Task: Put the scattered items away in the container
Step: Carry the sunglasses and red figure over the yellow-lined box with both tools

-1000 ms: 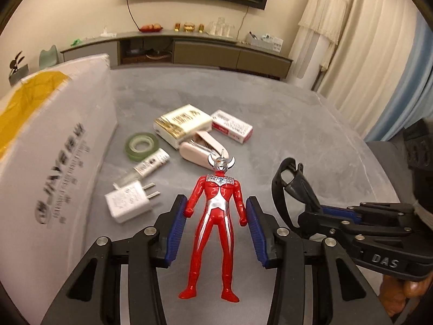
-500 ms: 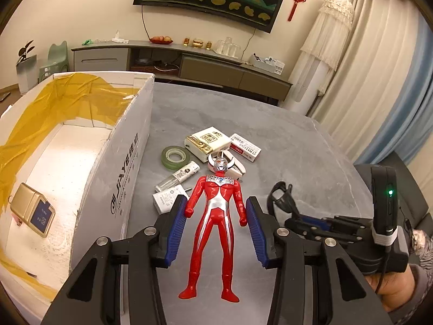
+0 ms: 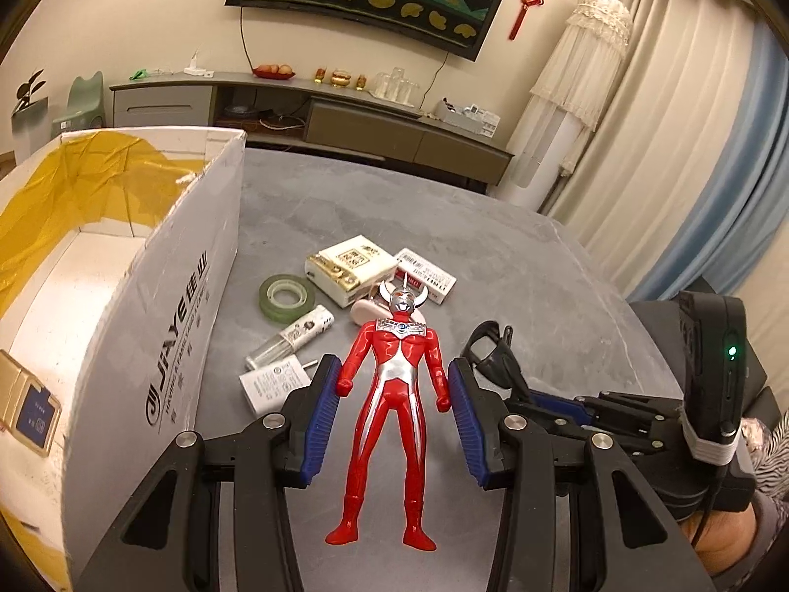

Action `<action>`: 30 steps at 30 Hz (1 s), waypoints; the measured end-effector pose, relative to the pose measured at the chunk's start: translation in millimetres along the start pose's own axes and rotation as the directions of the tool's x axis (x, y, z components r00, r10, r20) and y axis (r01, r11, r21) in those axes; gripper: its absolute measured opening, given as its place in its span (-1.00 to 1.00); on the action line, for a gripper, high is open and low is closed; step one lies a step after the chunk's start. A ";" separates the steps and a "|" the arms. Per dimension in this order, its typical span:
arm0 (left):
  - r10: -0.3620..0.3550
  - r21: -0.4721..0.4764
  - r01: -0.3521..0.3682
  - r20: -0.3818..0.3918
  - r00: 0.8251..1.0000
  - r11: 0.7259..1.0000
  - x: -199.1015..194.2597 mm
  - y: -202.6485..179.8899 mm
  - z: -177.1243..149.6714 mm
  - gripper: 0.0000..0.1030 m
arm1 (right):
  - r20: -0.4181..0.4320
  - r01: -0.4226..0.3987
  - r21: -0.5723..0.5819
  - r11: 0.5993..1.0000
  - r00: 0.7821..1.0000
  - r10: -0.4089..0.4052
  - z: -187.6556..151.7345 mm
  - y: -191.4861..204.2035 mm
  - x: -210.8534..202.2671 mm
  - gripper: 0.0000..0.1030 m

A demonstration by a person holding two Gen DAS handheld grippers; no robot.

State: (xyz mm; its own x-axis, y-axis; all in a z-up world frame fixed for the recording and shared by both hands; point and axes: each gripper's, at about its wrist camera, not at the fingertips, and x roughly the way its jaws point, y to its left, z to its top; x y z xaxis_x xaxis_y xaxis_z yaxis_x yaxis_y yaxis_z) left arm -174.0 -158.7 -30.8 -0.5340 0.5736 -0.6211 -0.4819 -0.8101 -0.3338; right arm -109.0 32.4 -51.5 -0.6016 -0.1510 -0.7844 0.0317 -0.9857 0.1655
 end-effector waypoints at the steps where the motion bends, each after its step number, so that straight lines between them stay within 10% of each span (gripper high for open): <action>1: -0.004 -0.001 0.004 0.003 1.000 1.000 -1.2 0.4 0.6 -0.11 | 0.010 0.001 0.000 1.000 1.000 -0.001 2.1 0.3 -2.2 -0.62; 30: -0.022 -0.031 0.027 0.149 0.989 0.999 -82.6 9.9 14.1 -0.11 | 0.191 0.002 -0.029 1.000 0.982 0.003 17.8 80.6 -65.2 -0.62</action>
State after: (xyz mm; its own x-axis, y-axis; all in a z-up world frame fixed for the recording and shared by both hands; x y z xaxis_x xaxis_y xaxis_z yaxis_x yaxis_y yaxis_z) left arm -144.5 -212.4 27.2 -0.6211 0.6030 -0.5007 -0.4746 -0.7977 -0.3720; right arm -81.4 -35.9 23.6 -0.7430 -0.1370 -0.6551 0.0532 -0.9878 0.1462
